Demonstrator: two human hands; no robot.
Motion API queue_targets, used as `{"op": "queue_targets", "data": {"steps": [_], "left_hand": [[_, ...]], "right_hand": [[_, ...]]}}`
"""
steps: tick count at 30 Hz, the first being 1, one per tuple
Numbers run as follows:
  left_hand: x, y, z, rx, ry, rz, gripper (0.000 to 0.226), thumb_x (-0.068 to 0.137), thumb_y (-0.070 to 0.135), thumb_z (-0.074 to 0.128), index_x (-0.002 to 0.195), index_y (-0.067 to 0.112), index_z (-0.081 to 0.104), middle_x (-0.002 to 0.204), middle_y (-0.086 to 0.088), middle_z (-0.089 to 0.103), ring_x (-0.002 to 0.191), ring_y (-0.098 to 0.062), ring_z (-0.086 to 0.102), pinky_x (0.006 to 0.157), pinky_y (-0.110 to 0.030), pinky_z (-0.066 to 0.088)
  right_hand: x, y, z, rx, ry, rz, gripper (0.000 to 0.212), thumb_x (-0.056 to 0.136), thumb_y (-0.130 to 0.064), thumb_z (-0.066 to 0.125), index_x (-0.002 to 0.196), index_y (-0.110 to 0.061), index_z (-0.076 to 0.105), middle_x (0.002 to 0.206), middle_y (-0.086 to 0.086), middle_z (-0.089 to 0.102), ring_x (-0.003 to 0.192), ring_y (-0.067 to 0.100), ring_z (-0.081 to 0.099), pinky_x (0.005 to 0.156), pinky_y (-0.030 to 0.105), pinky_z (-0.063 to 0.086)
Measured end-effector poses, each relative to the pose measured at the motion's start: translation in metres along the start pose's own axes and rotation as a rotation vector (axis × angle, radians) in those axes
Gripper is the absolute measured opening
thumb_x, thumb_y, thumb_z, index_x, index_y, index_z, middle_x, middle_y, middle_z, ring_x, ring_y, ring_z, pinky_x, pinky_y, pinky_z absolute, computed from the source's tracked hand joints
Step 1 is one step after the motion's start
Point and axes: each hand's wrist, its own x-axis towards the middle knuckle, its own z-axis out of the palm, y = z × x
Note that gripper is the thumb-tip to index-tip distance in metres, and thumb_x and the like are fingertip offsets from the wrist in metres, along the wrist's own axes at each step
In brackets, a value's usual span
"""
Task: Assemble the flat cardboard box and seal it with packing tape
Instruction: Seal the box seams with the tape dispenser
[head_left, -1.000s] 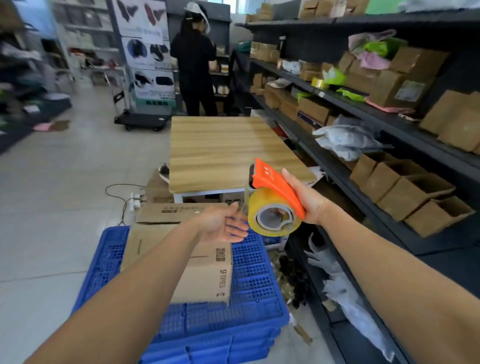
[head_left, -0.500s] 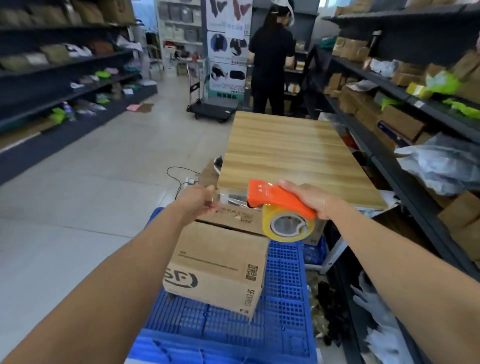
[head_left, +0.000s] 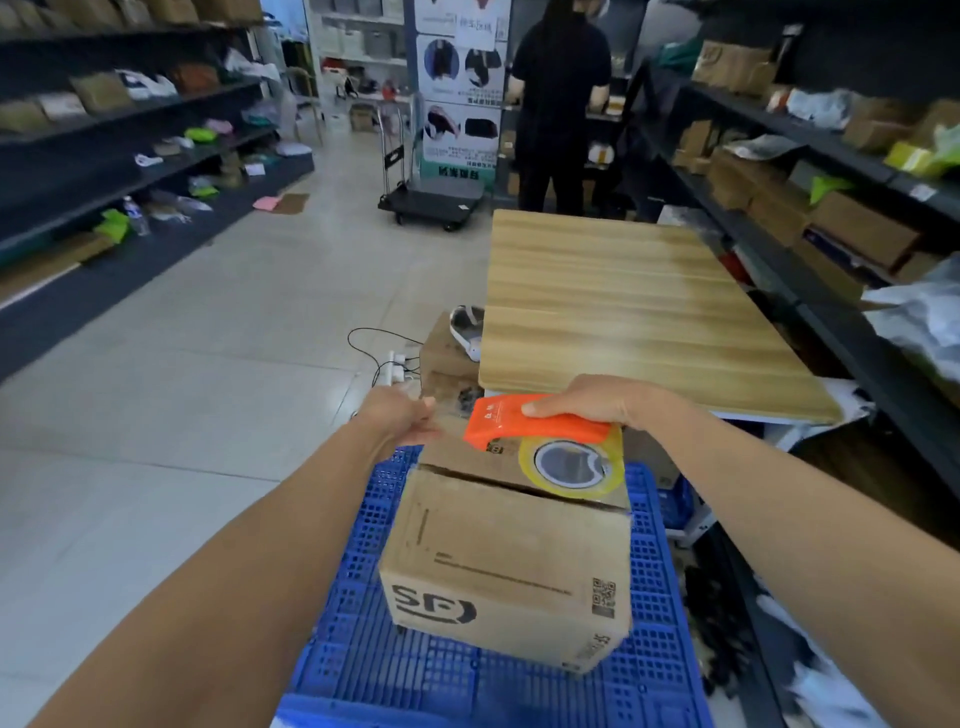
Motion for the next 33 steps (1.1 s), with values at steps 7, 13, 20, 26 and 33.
{"op": "queue_targets", "data": {"steps": [7,13,20,26,33], "left_hand": [[0.041,-0.01,-0.028,0.151,-0.043,-0.068,0.012,0.088,0.0,0.062,0.082,0.001,0.052,0.092,-0.021,0.065,0.066,-0.021,0.066,0.048,-0.019,0.058],[0.064,-0.037,-0.034,0.22,0.091,-0.105,0.032,0.091,0.013,0.062,0.068,0.01,0.041,0.055,-0.004,0.062,0.058,-0.015,0.064,0.042,-0.015,0.046],[0.092,-0.047,-0.064,0.177,0.22,-0.148,0.037,0.093,0.017,0.06,0.062,0.008,0.041,0.042,0.004,0.061,0.045,-0.013,0.056,0.046,-0.019,0.039],[0.089,-0.054,-0.064,0.268,-0.014,-0.213,0.04,0.072,0.013,0.081,0.085,0.005,0.045,0.067,-0.01,0.051,0.054,-0.016,0.046,0.063,-0.027,0.046],[0.088,-0.067,-0.059,0.467,0.143,-0.103,0.071,0.068,0.005,0.082,0.127,-0.007,0.044,0.127,-0.025,0.056,0.115,-0.039,0.058,0.096,-0.044,0.05]], "right_hand": [[0.037,-0.011,0.033,-0.04,-0.004,0.119,0.058,0.068,-0.072,0.064,0.094,-0.019,0.068,0.094,0.0,0.071,0.082,0.015,0.067,0.077,0.028,0.053],[0.051,-0.015,0.051,-0.135,-0.01,0.154,0.058,0.068,-0.076,0.06,0.078,-0.019,0.064,0.077,-0.002,0.067,0.07,0.015,0.064,0.066,0.026,0.046],[0.045,0.001,0.032,-0.269,-0.019,0.175,0.066,0.073,-0.075,0.055,0.092,-0.012,0.065,0.091,0.003,0.066,0.077,0.018,0.062,0.07,0.027,0.043],[0.051,0.004,0.044,-0.297,-0.083,0.205,0.068,0.068,-0.077,0.058,0.097,-0.015,0.062,0.096,0.004,0.067,0.081,0.018,0.063,0.073,0.028,0.045],[0.059,-0.002,0.062,-0.345,-0.086,0.208,0.055,0.07,-0.075,0.057,0.081,-0.02,0.055,0.084,-0.001,0.06,0.074,0.015,0.059,0.069,0.027,0.043]]}}
